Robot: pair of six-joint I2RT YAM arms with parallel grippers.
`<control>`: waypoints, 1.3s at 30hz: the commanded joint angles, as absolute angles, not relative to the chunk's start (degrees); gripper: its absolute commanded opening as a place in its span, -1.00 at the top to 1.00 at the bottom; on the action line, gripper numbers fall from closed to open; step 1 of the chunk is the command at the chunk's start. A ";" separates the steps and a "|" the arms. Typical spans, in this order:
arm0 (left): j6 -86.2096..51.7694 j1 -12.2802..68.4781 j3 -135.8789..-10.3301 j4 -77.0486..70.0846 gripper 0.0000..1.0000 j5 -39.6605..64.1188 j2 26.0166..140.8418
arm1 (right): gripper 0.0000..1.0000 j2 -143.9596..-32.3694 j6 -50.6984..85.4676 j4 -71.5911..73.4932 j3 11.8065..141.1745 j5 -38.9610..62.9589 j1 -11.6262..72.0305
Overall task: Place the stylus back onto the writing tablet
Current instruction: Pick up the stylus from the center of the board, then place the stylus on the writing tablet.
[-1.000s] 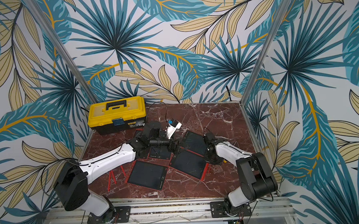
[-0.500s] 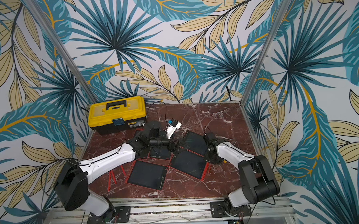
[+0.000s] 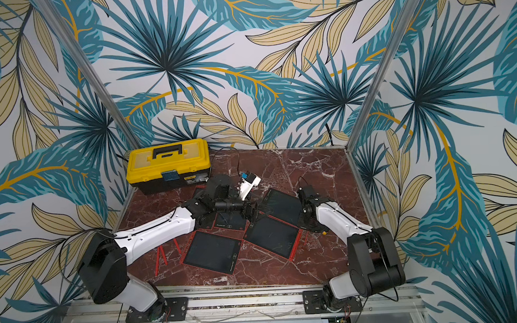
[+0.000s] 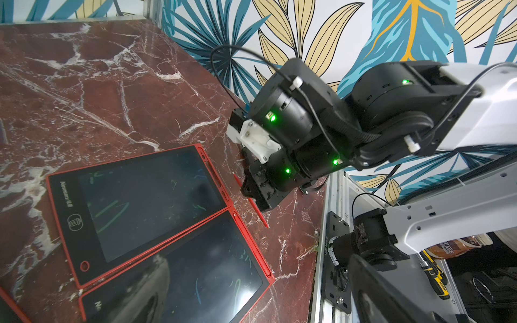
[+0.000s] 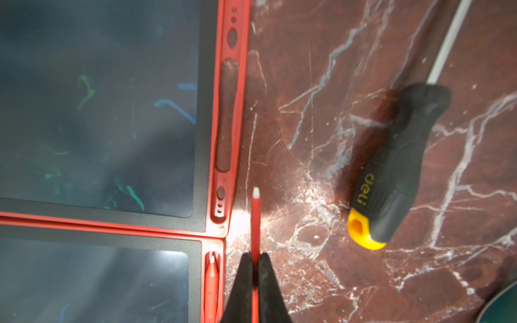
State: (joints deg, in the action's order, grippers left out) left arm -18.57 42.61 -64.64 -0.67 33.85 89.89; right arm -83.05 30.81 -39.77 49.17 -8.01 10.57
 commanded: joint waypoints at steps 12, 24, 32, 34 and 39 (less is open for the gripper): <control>-20.11 42.40 -62.17 -2.64 -0.99 35.60 86.97 | 0.93 -83.62 22.58 -29.71 52.91 8.25 2.95; -20.50 42.71 -62.29 -2.66 -0.99 35.46 86.90 | 0.94 -87.66 24.65 -25.34 53.17 11.29 -2.21; -20.31 42.80 -62.09 -2.65 -0.99 35.73 86.62 | 0.93 -91.72 24.70 -24.26 54.18 10.99 -3.21; -20.32 42.80 -62.08 -2.69 -0.99 35.68 86.58 | 0.93 -92.60 24.78 -24.50 54.64 10.81 -3.32; -20.30 42.79 -62.14 -2.72 -0.99 35.77 86.66 | 0.92 -93.58 24.70 -24.74 55.10 9.80 -3.34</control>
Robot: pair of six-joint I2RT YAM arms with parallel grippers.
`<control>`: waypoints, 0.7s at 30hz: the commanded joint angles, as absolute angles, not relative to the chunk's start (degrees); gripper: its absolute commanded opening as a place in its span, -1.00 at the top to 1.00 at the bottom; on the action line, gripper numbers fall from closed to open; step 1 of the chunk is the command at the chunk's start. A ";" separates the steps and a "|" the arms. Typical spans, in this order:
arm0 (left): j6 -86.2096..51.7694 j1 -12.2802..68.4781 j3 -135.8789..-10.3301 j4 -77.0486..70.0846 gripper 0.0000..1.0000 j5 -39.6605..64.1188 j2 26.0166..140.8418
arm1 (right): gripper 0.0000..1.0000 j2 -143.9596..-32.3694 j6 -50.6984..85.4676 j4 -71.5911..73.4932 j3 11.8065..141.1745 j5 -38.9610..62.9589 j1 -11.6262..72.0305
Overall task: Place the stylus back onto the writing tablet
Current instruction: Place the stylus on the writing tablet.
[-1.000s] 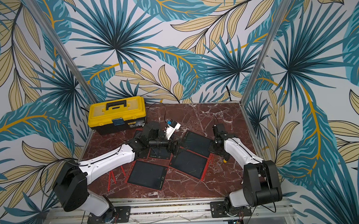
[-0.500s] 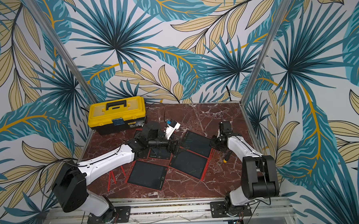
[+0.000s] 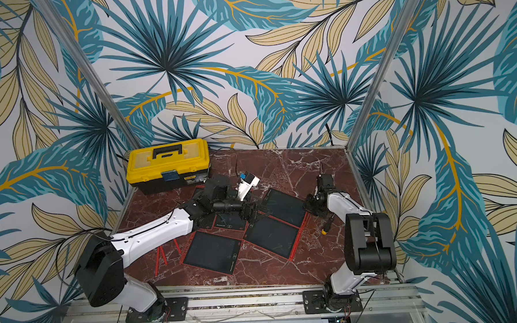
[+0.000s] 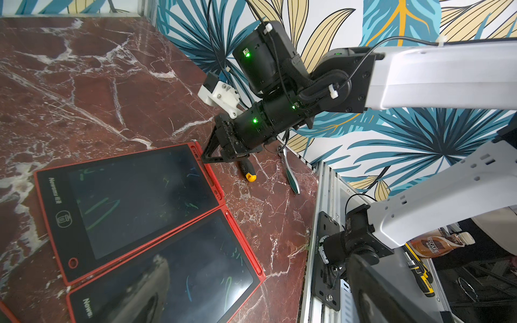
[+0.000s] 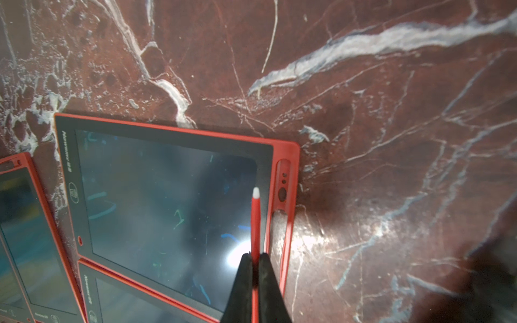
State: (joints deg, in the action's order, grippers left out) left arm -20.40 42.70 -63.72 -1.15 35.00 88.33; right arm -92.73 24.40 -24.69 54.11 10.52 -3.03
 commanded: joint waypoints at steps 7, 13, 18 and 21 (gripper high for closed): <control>-19.92 42.80 -62.22 -2.64 -0.99 37.18 86.99 | 0.91 -94.54 24.37 -25.05 55.11 8.53 -3.34; -19.94 42.80 -62.63 -2.69 -0.99 37.10 87.11 | 0.91 -95.44 24.59 -24.88 55.11 8.35 -3.34; -19.75 42.82 -62.68 -2.70 -0.99 37.00 87.17 | 0.84 -96.20 24.91 -24.70 55.20 8.65 -3.34; -19.83 42.80 -62.57 -2.64 -0.99 37.18 87.28 | 0.83 -96.33 25.16 -24.50 55.02 8.61 -3.34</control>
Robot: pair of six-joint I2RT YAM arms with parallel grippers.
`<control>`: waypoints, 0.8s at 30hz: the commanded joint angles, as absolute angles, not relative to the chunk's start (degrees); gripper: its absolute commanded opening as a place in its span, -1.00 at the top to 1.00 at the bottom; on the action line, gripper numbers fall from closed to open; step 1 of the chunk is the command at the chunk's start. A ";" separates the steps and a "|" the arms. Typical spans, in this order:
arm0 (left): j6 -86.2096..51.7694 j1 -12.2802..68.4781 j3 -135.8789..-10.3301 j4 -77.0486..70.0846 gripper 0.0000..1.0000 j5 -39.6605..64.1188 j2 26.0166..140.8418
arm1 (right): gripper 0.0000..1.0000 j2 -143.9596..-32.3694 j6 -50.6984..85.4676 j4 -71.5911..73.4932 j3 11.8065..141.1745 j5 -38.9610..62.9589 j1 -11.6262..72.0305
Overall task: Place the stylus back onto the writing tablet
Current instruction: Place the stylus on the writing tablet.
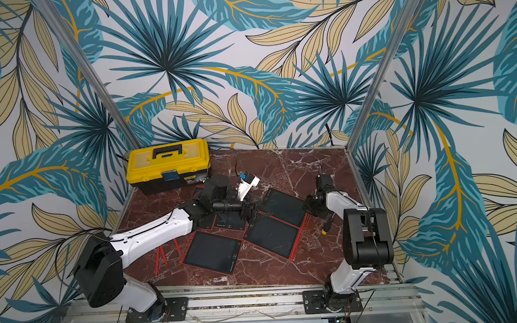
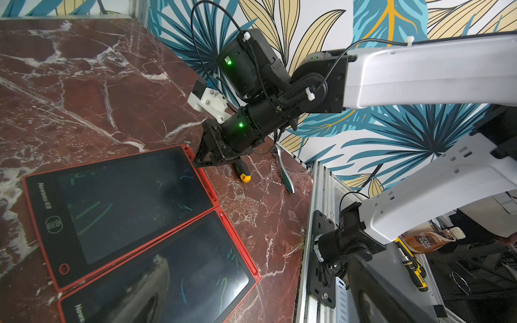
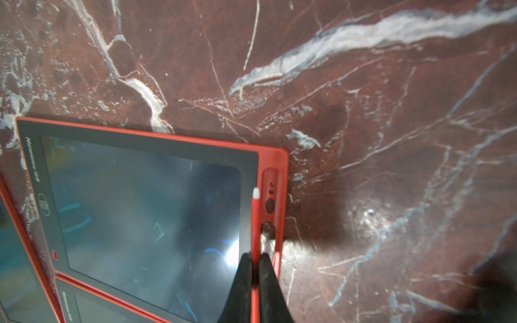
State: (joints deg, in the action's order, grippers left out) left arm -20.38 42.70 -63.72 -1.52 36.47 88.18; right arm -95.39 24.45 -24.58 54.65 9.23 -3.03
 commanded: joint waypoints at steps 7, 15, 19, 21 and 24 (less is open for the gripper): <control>-19.73 42.80 -62.57 -2.64 -0.99 36.93 87.32 | 0.77 -96.37 25.31 -24.61 55.02 8.44 -3.33; -19.67 42.80 -62.43 -2.66 -0.99 36.92 87.28 | 0.72 -95.23 25.14 -26.26 55.37 6.58 -3.34; -19.62 42.80 -62.35 -2.66 -0.99 37.01 87.32 | 0.74 -93.93 25.18 -27.51 55.56 5.46 -3.34; -19.56 42.85 -62.33 -2.71 -0.99 37.00 87.20 | 0.76 -93.32 25.76 -27.55 55.20 5.55 -3.34; -19.35 42.80 -62.16 -2.68 -0.99 36.83 87.14 | 0.76 -92.26 26.67 -27.47 54.64 6.31 -3.34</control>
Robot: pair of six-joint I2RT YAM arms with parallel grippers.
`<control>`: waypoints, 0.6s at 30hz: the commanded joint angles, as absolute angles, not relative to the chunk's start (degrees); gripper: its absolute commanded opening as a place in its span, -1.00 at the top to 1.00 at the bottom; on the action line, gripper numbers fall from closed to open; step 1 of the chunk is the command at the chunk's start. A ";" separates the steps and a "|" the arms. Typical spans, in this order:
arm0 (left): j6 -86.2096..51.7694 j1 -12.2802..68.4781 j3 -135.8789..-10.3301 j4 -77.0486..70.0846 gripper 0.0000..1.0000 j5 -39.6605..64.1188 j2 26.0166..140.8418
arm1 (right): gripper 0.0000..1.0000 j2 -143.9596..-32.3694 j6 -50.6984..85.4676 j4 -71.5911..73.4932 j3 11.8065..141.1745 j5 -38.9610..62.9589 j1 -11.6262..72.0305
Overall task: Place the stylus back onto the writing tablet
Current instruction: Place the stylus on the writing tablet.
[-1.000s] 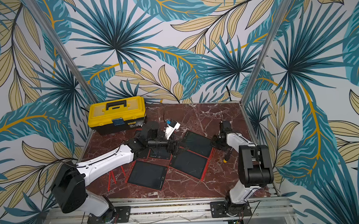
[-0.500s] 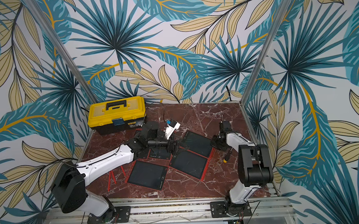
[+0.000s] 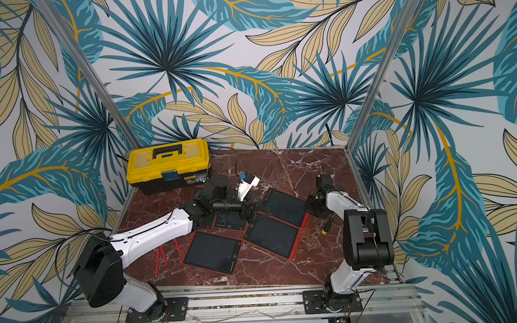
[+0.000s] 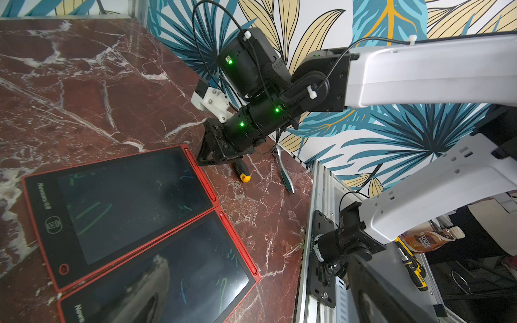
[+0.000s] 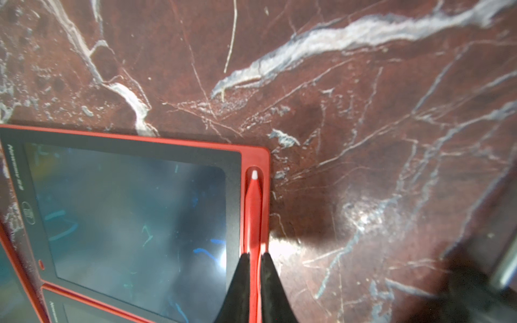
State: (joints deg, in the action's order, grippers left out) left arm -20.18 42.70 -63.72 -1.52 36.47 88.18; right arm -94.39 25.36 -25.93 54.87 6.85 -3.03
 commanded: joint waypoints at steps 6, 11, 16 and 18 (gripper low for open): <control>-19.62 42.45 -62.25 -2.65 -0.99 37.98 87.27 | 0.78 -89.27 27.16 -28.79 53.72 4.36 -3.25; -20.87 42.12 -62.18 -2.68 -0.99 38.94 86.95 | 0.88 -88.53 26.98 -28.35 52.76 5.44 -3.25; -21.19 42.12 -62.14 -2.72 -0.99 38.45 86.83 | 0.96 -88.68 27.06 -29.19 53.19 4.54 -3.08; -21.19 42.13 -62.18 -2.70 -0.99 38.41 87.01 | 1.00 -88.77 27.24 -29.56 53.44 3.79 -2.99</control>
State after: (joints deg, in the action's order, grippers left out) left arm -21.04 42.39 -63.72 -1.54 37.78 88.18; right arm -89.27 26.72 -27.33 53.89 5.34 -3.03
